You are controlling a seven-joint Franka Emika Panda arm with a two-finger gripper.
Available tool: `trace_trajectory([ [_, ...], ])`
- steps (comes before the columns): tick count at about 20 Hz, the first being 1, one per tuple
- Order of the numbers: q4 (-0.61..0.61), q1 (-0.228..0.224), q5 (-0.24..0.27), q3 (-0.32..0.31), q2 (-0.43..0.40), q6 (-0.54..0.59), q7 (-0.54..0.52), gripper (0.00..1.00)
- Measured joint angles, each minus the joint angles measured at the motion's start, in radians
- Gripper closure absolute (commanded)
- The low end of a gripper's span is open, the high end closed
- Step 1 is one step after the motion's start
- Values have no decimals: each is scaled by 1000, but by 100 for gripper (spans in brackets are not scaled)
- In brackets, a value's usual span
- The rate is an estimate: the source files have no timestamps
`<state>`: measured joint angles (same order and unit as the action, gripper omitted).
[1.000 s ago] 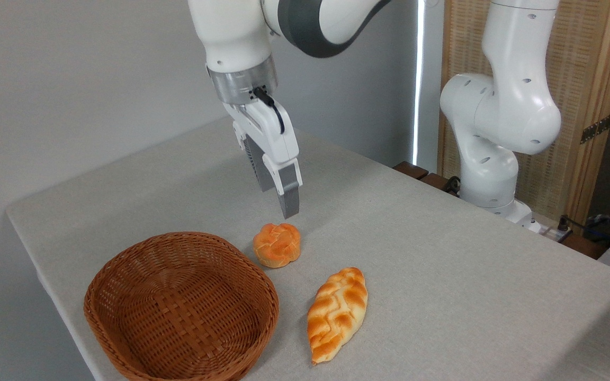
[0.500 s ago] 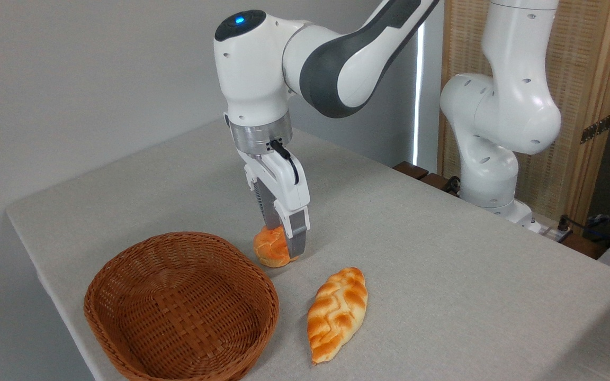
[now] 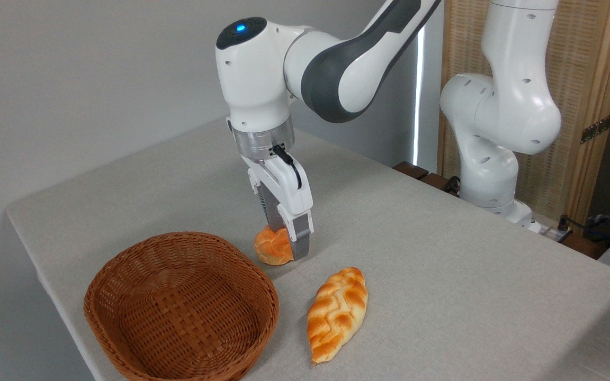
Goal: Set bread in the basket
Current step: 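Close the gripper on the round orange bun, then lift the bun and carry it over the wicker basket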
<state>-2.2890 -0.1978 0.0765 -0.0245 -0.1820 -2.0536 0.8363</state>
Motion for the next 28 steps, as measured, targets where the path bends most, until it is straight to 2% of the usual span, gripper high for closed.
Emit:
trace_trajectory([
  [3, -1, 0, -26, 0, 2, 0, 11, 70],
  [5, -4, -1, -36, 0, 2, 0, 15, 77],
  [24, -2, -2, -39, -4, -6, 3, 30, 74],
  [28, 60, 1, -39, -12, -27, 120, 31, 74],
])
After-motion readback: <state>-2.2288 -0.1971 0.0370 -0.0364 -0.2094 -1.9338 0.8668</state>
